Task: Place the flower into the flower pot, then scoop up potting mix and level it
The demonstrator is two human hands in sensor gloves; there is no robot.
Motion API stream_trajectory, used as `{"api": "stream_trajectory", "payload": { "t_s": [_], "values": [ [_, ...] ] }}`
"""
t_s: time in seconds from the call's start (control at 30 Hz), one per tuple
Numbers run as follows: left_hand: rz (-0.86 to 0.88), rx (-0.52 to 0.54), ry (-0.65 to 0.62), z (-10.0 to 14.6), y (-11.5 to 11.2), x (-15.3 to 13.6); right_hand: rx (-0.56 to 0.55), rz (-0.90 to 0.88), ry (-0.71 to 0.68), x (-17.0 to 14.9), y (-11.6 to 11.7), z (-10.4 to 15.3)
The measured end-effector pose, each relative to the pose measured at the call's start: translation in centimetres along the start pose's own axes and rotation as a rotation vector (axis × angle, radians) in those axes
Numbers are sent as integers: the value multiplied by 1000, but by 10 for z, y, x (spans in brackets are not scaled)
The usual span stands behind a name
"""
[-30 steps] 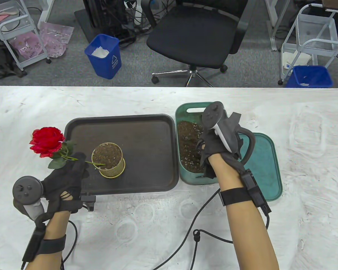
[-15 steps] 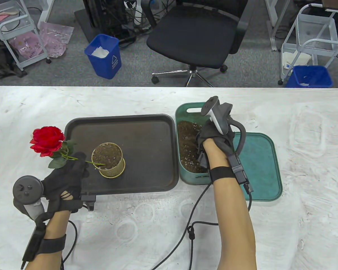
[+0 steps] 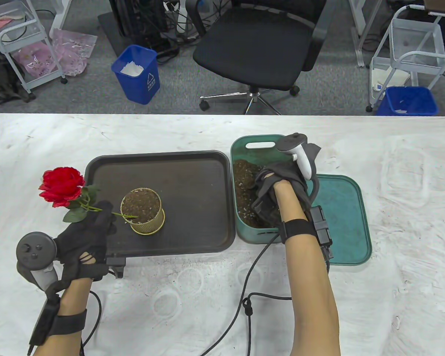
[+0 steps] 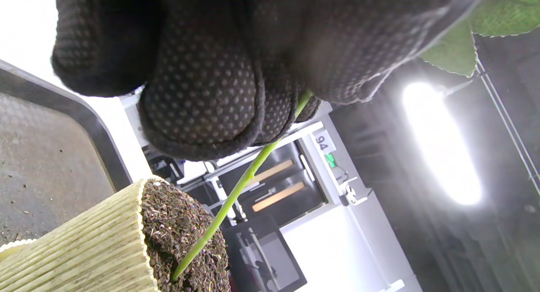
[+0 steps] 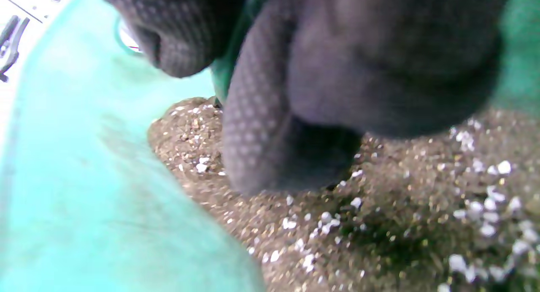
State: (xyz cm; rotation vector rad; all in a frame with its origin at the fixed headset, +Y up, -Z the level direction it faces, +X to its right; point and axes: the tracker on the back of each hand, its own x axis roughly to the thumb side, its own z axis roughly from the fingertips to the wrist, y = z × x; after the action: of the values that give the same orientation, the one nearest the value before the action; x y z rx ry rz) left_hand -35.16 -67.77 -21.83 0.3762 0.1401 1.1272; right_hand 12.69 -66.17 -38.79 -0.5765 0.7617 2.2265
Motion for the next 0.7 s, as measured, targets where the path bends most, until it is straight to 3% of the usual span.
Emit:
{"api": "stream_trajectory", "payload": {
  "t_s": [0.33,0.7],
  "values": [
    [8,-6,0,1,-1,0,66,-219,-39,-23,-13,21],
    [20,-3,16,1,0,-2,33,-486,-96,-55,-19,49]
  ]
}}
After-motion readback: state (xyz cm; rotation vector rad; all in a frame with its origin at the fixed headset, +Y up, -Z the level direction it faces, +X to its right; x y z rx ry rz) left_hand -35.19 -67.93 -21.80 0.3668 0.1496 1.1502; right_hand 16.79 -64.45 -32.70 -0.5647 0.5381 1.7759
